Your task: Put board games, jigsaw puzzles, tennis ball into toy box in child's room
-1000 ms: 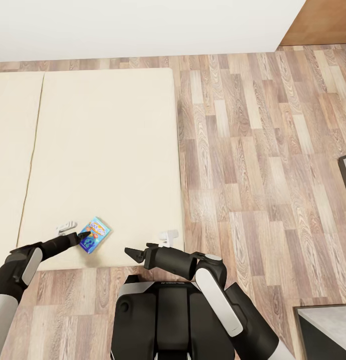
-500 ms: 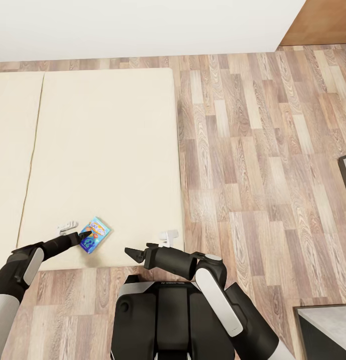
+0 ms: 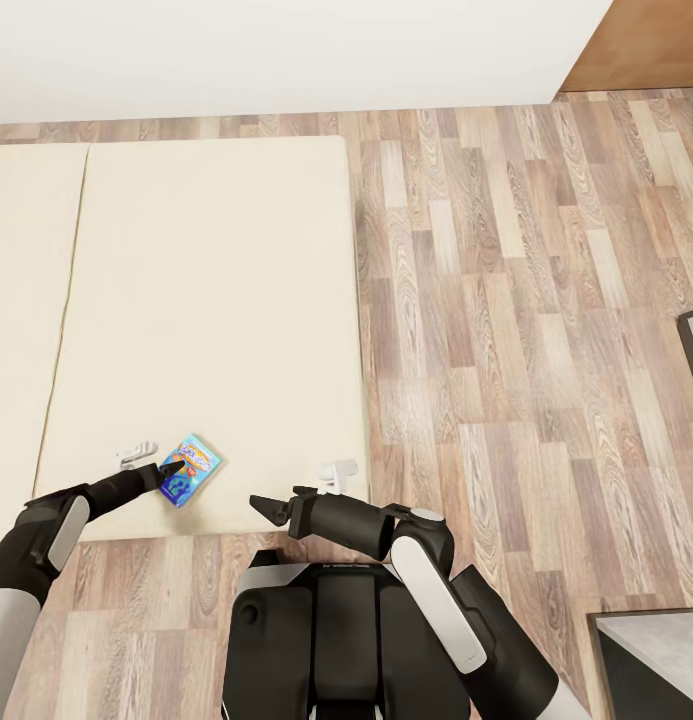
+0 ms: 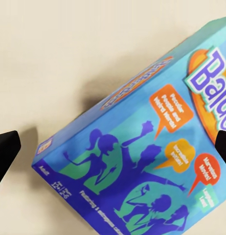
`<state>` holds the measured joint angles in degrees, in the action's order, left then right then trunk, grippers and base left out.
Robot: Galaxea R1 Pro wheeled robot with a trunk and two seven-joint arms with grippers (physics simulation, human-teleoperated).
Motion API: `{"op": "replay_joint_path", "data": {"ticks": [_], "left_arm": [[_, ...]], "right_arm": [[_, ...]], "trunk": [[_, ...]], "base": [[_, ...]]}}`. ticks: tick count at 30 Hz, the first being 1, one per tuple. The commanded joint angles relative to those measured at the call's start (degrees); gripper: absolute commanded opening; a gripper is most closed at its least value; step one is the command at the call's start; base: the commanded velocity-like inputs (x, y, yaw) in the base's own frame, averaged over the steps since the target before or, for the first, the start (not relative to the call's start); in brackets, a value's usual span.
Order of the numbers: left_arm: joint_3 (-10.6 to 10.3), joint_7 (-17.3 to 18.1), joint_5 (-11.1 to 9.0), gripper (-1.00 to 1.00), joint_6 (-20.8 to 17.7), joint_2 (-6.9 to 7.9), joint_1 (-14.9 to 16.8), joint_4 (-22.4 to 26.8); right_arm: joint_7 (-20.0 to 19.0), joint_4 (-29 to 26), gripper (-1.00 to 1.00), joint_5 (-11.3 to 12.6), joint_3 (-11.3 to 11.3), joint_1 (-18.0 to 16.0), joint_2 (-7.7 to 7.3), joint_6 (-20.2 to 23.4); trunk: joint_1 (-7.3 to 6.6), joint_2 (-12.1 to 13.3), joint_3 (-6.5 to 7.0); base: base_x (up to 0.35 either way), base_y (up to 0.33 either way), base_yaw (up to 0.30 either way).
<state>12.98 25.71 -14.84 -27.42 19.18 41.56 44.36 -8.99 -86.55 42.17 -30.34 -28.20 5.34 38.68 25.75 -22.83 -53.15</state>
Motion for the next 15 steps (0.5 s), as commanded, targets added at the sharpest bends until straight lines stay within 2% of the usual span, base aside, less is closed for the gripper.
{"op": "replay_joint_path", "data": {"ticks": [1,15], "left_arm": [[0.1,0.1,-0.4,1.0,-0.4,-0.01,0.0,0.0],[0.1,0.3,-0.4,1.0,-0.5,-0.43,0.0,0.0]], "right_arm": [[-0.2,0.0,1.0,-0.1,0.0,0.0,0.02,0.3],[-0.2,0.0,1.0,-0.1,0.1,0.0,0.02,0.3]], "trunk": [[0.03,-0.1,-0.06],[0.03,-0.1,-0.06]], "base": [[0.0,0.0,0.0],[0.0,0.0,0.0]]}}
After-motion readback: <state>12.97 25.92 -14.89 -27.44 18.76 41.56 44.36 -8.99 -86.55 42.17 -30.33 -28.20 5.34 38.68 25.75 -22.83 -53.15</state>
